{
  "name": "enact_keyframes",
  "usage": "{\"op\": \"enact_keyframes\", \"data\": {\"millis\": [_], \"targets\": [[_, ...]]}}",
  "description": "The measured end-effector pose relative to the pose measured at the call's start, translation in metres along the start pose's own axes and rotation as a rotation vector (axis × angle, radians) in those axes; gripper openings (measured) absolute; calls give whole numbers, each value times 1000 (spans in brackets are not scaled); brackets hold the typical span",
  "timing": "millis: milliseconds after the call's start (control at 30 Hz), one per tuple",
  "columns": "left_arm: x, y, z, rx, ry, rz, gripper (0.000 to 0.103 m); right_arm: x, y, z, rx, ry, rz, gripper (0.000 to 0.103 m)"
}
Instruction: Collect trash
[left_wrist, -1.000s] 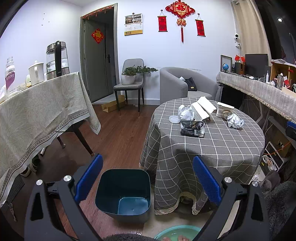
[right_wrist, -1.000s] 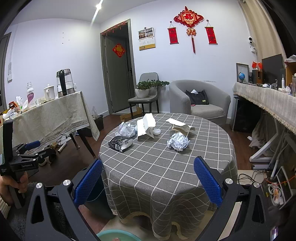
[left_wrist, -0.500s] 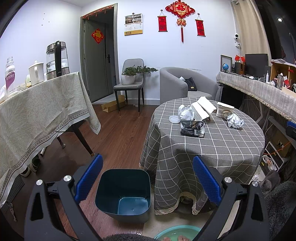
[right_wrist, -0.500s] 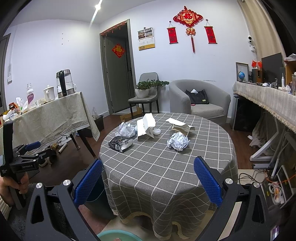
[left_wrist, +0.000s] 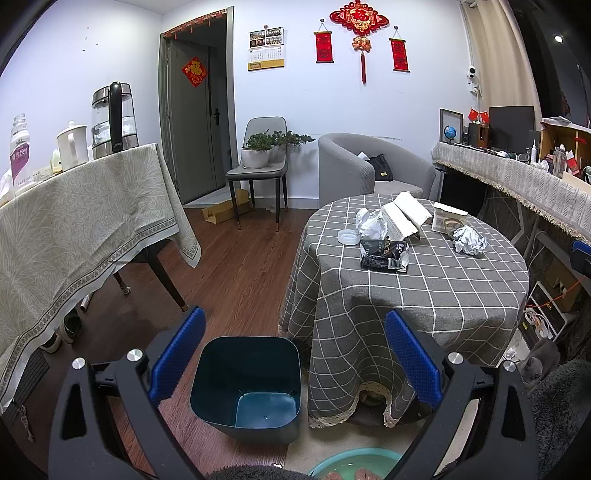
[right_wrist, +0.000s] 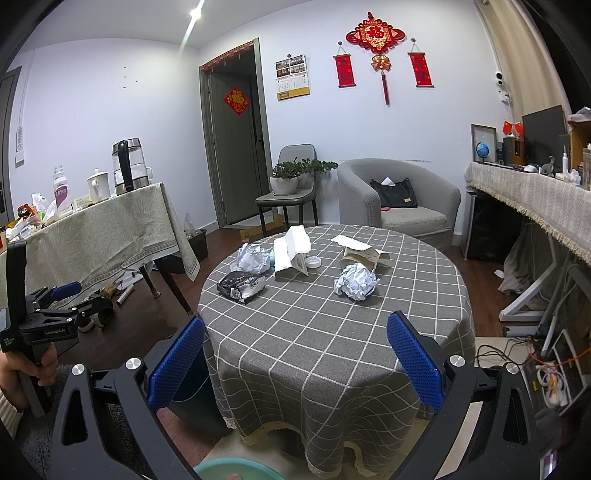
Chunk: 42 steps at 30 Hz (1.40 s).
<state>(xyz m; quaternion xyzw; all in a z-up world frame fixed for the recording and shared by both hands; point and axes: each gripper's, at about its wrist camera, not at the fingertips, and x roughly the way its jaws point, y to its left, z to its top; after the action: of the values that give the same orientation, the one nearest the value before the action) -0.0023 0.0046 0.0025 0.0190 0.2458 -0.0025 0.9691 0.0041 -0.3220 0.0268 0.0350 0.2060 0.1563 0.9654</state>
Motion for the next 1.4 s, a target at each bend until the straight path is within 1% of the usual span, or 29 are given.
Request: {"op": "enact_keyframes", "data": {"millis": [867, 1033, 1100, 1200, 1300, 1400], "targets": [[0, -1, 0, 3, -1, 1, 99, 0, 1, -1, 0, 0, -2, 100], [2, -10, 0, 37, 0, 7, 99, 0, 3, -1, -12, -2, -24, 100], [3, -15, 0, 63, 14, -4, 99, -1, 3, 0, -17, -3, -32, 100], [6, -19, -1, 83, 26, 4, 99, -2, 5, 1, -33, -2, -41, 100], [7, -17, 1, 53, 28, -21, 99, 3, 6, 3, -45, 31, -26, 100], [11, -16, 3, 19, 38, -52, 98, 9, 2, 7, -23, 41, -15, 100]]}}
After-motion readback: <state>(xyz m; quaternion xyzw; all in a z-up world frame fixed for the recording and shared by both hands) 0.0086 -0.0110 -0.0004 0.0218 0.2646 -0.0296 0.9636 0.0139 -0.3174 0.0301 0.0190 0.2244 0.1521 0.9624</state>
